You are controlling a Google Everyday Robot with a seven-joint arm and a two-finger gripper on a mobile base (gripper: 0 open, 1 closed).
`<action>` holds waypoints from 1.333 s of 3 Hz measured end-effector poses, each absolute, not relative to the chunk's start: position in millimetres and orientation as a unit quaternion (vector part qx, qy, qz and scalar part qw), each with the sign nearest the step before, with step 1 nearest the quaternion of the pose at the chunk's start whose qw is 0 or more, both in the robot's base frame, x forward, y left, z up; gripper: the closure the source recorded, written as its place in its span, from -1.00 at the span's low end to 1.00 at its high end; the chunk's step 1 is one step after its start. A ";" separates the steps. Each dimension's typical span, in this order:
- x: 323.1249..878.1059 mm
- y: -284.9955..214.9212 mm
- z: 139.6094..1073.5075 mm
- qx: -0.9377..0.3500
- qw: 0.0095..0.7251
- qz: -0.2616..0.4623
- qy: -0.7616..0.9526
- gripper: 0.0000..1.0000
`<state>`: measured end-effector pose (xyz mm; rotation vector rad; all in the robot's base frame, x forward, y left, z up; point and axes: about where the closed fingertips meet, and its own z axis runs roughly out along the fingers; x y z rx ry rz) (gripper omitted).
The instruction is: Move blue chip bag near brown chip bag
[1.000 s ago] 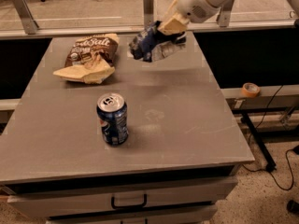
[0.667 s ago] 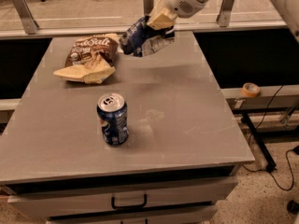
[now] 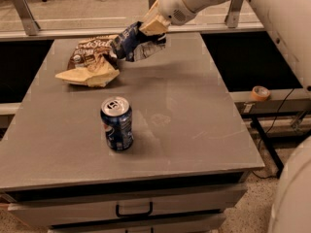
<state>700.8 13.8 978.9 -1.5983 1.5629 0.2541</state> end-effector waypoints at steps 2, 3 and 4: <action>704.5 24.4 954.7 -0.645 0.428 0.124 0.621 -1.00; 692.6 -7.8 964.3 -0.630 0.433 0.135 0.630 -1.00; 666.7 -63.7 973.4 -0.588 0.446 0.175 0.651 -1.00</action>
Offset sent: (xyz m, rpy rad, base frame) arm 0.0026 0.0015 -0.0265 0.0375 0.0261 0.0231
